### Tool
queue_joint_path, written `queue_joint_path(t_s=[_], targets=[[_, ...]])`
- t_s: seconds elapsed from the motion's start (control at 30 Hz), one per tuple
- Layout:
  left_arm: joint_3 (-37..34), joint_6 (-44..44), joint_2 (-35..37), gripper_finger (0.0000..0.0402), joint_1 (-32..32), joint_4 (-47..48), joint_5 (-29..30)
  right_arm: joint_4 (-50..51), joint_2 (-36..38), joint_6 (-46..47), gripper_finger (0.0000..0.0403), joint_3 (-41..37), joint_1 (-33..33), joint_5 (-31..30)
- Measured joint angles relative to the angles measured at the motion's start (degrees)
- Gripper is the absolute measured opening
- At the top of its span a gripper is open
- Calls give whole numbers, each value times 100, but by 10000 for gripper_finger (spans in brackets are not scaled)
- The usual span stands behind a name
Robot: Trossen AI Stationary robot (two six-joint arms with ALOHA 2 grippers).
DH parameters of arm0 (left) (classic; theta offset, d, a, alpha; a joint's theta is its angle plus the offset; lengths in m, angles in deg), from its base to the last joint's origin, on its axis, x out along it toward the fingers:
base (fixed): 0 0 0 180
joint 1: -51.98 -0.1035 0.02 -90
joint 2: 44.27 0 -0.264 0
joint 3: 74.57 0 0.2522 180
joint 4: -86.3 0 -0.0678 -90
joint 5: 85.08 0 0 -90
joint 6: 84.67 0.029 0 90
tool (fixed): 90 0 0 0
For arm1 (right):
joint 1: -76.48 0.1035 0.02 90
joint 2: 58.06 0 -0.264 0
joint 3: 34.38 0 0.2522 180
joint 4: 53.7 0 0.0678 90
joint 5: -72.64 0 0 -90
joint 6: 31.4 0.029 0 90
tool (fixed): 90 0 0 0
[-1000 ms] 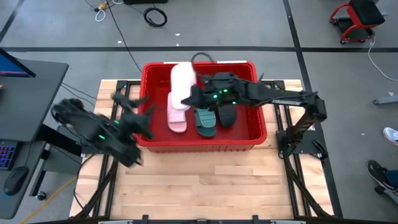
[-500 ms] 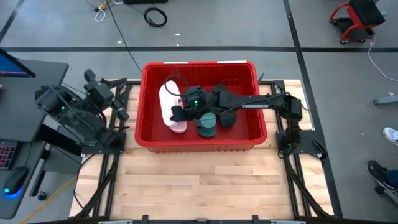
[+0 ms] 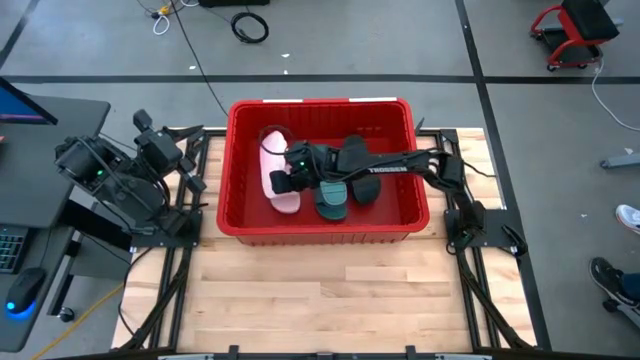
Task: Pick and place slides into bin
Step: Put the pink slide into the red bin
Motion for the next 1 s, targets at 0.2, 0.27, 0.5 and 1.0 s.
queue_joint_path(t_s=[0.2, 0.27, 0.5, 1.0], targets=[[0, 7, -2, 111, 0, 0, 4, -41, -242, -74, 68, 0, -22, 76], [0, 7, -2, 111, 0, 0, 7, -31, -320, -107, 70, 0, -22, 80], [-2, -11, -2, 104, 0, 3, 7, -50, -510, 177, 74, 2, -33, 122], [-7, -9, 43, 79, -4, 5, 5, 649, -171, 297, 184, 4, -13, -533]])
